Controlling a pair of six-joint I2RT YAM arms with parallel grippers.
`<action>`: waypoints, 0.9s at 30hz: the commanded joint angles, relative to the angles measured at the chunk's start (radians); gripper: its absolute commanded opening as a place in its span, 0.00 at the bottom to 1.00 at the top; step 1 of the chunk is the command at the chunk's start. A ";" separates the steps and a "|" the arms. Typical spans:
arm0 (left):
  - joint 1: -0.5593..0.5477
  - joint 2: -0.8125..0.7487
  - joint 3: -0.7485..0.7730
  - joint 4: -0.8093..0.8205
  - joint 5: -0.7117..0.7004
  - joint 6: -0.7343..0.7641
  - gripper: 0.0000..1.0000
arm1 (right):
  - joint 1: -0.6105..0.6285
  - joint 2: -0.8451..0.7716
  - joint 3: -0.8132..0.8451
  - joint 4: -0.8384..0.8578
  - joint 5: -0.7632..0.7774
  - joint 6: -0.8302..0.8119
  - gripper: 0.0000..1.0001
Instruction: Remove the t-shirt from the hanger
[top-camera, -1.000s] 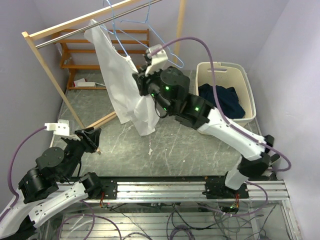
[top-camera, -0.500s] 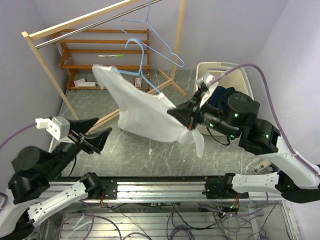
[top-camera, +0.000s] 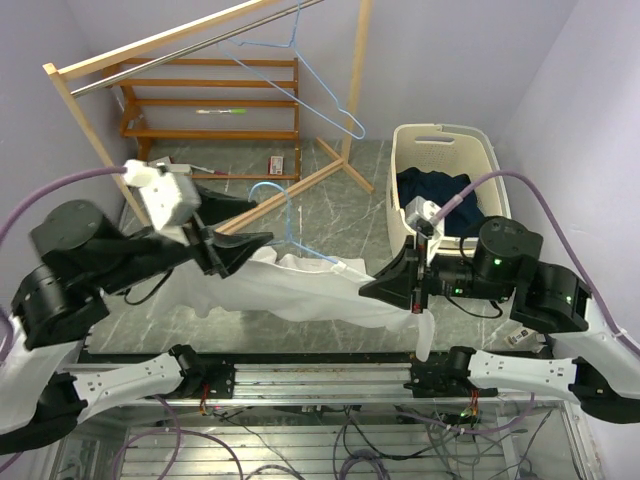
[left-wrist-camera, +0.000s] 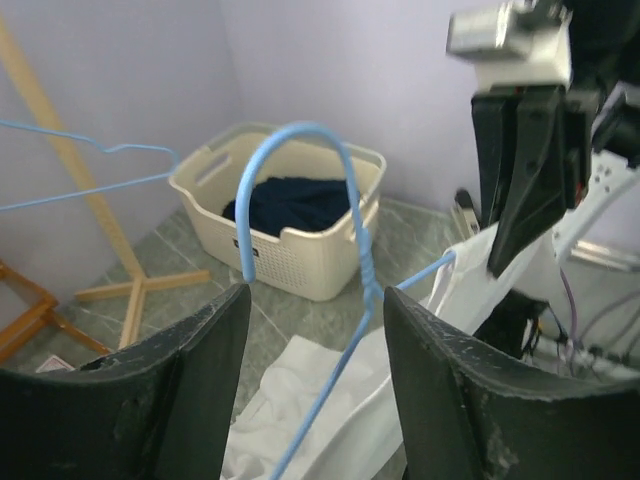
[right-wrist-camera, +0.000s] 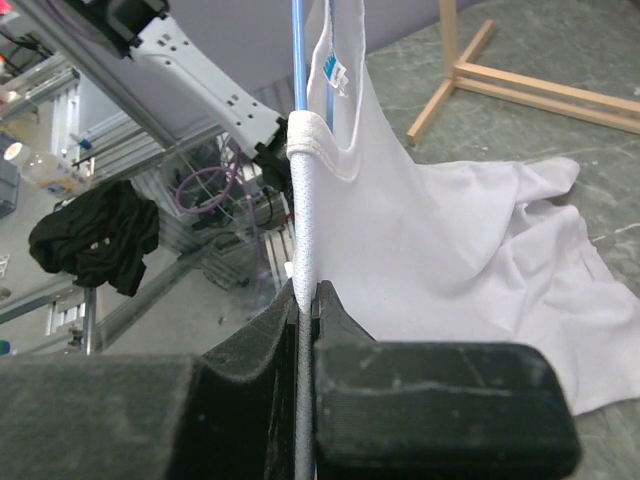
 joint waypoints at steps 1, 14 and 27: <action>0.000 0.096 0.033 -0.115 0.163 0.036 0.64 | 0.000 -0.046 0.008 0.045 -0.050 0.010 0.00; 0.000 0.157 0.002 -0.075 0.247 0.036 0.51 | 0.000 -0.064 -0.010 0.055 -0.056 0.012 0.00; 0.000 0.094 -0.037 -0.067 0.234 0.034 0.07 | 0.000 -0.102 -0.037 0.017 0.026 0.013 0.10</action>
